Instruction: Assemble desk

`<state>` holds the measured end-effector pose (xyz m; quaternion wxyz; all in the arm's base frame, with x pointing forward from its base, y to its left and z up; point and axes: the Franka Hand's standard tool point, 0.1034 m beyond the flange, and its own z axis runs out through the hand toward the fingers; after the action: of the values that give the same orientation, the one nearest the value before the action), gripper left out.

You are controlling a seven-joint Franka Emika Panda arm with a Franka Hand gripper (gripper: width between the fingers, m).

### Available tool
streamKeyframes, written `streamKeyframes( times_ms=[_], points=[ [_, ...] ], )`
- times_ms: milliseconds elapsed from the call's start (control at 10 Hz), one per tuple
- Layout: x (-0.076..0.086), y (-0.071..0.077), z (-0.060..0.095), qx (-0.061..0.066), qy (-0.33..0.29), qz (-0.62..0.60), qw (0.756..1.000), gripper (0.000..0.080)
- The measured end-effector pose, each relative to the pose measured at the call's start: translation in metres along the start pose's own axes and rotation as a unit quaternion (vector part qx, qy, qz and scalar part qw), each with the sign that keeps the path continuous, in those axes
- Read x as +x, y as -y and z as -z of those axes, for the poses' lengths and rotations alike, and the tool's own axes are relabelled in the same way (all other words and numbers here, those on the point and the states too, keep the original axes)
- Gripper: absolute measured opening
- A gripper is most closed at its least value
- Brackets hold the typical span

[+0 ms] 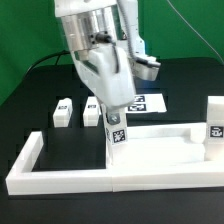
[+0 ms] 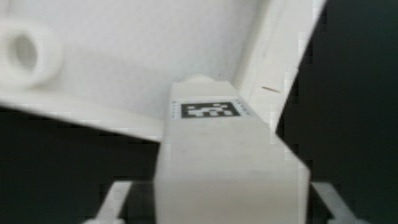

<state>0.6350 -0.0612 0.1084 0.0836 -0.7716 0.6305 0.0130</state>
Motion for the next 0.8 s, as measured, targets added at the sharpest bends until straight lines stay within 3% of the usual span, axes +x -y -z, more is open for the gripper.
streamKeyframes(
  times_ms=[100, 400, 500, 600, 700, 800],
  points=[
    [0.000, -0.001, 0.000, 0.005, 0.004, -0.042, 0.999, 0.0291],
    [-0.006, -0.001, -0.002, 0.002, 0.006, -0.106, 0.994, 0.0291],
    [-0.007, -0.001, -0.002, 0.001, 0.004, -0.048, 0.999, 0.0360],
    [-0.011, 0.002, -0.002, 0.001, 0.004, 0.060, 0.998, 0.0543],
    [-0.015, 0.002, -0.003, -0.003, 0.013, 0.163, 0.987, 0.0616],
    [-0.016, 0.001, -0.003, -0.003, 0.014, 0.210, 0.978, 0.0616]
  ],
)
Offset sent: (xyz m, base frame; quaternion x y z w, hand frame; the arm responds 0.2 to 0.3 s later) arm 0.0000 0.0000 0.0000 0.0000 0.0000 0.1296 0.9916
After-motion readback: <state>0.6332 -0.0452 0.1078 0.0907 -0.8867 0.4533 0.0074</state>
